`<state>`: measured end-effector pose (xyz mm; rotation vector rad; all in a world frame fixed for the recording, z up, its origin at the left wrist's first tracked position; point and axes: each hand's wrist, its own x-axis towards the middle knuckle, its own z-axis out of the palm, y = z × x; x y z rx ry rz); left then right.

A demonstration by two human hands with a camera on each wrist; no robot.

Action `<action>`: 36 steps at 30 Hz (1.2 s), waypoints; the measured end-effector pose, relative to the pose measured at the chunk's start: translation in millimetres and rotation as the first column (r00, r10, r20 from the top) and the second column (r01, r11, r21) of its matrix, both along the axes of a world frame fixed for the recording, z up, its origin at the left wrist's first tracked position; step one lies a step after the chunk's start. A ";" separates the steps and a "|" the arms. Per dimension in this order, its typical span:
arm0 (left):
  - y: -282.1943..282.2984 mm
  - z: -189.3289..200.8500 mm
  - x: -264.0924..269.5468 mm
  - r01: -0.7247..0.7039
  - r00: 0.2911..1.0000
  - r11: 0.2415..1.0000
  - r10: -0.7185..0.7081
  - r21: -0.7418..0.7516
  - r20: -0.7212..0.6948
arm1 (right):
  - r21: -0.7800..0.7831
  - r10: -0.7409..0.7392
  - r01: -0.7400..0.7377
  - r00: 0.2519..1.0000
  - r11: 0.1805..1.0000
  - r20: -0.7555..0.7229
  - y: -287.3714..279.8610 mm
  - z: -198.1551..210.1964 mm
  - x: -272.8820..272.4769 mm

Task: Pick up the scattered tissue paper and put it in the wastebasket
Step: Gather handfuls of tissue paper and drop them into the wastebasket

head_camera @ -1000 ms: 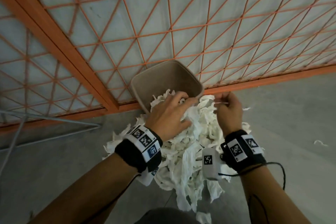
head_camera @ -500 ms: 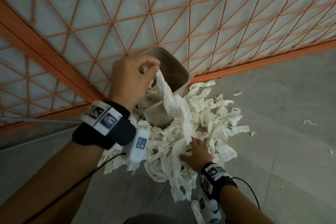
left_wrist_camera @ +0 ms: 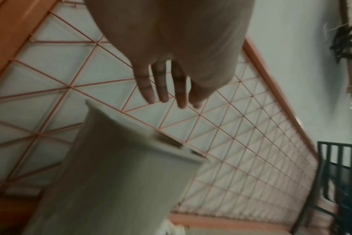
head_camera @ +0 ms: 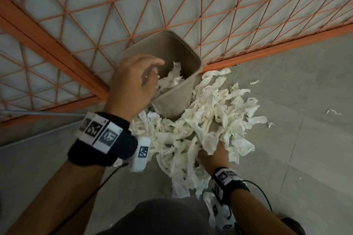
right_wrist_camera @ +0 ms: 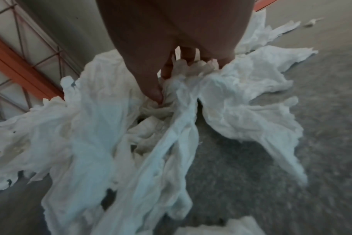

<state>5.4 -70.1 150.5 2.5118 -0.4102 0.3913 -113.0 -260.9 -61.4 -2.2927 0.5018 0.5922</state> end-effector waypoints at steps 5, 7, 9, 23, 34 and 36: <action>-11.9 -72.5 -104.2 0.086 0.974 0.994 -0.099 -0.071 -0.203 | 0.060 0.051 -0.055 0.996 0.997 0.075 -14.0 9.9 -2.8; -17.1 -122.3 -134.1 0.090 0.881 0.995 -0.062 0.038 -0.469 | 0.046 0.056 -0.061 0.994 0.997 0.096 -18.2 13.2 -0.1; -23.3 -164.5 -154.5 0.139 0.743 0.982 -0.017 0.130 -0.670 | 0.084 -0.025 0.018 0.996 0.996 0.089 -21.3 17.0 2.6; -6.9 -167.4 -142.6 -0.188 0.893 0.981 0.148 -0.053 -0.424 | 0.147 -0.209 0.179 0.950 0.973 0.230 -50.0 14.8 5.4; -52.4 -198.2 -138.4 0.101 0.773 0.988 -0.005 0.116 -0.634 | -0.049 0.187 -0.188 0.982 0.981 -0.031 -62.2 -18.3 -15.9; -62.5 -218.3 -142.9 0.139 0.658 0.973 0.049 0.185 -0.751 | -0.074 0.178 -0.178 0.984 0.981 -0.007 -61.7 -20.2 -18.2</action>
